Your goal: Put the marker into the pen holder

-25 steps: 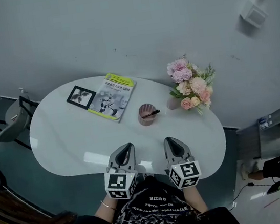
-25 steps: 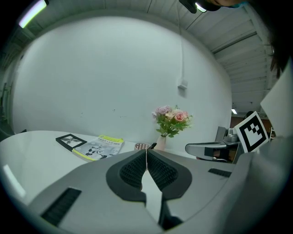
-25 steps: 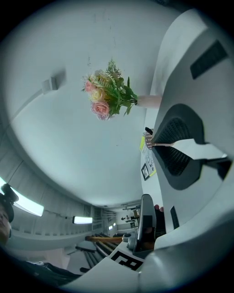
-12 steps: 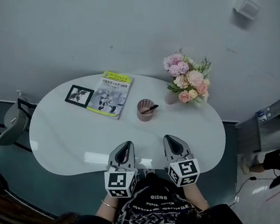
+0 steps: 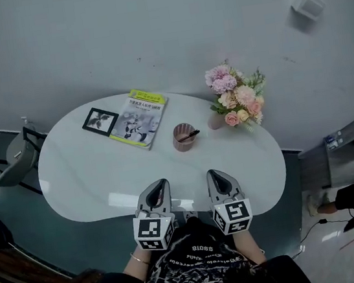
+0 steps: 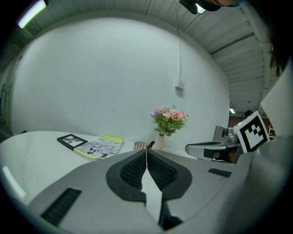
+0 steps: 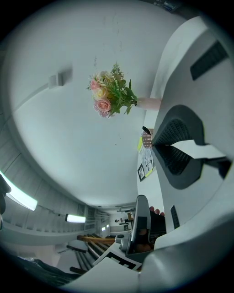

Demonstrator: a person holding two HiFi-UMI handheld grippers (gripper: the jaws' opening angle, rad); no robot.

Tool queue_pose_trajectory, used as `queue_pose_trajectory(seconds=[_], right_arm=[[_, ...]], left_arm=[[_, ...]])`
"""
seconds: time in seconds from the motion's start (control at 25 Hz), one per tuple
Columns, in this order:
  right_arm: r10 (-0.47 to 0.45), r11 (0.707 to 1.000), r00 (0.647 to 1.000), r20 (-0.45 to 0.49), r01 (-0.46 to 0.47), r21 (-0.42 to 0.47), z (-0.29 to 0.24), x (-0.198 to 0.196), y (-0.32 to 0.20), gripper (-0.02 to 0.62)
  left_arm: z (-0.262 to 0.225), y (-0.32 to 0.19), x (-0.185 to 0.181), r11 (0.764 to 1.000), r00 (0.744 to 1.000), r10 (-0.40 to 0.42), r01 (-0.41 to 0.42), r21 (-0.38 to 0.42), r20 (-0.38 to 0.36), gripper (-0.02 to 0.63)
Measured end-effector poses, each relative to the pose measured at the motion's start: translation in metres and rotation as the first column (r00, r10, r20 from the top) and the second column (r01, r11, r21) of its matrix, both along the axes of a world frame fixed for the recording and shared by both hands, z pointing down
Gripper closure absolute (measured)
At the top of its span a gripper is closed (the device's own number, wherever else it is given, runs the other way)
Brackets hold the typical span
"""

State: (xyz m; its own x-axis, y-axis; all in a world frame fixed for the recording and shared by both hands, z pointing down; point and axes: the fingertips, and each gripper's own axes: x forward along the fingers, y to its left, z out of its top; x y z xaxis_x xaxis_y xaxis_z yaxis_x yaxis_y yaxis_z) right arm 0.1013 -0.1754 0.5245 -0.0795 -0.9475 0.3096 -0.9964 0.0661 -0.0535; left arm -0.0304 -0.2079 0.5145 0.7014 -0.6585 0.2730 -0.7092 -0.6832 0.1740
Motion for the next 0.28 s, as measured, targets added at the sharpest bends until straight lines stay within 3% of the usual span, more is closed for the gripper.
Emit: queue_pose_trajectory(seconds=[0.28], right_arm=[[-0.004, 1.000, 1.000, -0.007, 0.004, 0.003, -0.0044, 0.0037, -0.0015, 0.568]], left_arm=[[-0.0044, -0.0007, 0.0025, 1.000, 1.000, -0.002, 0.002, 0.001, 0.003, 0.580]])
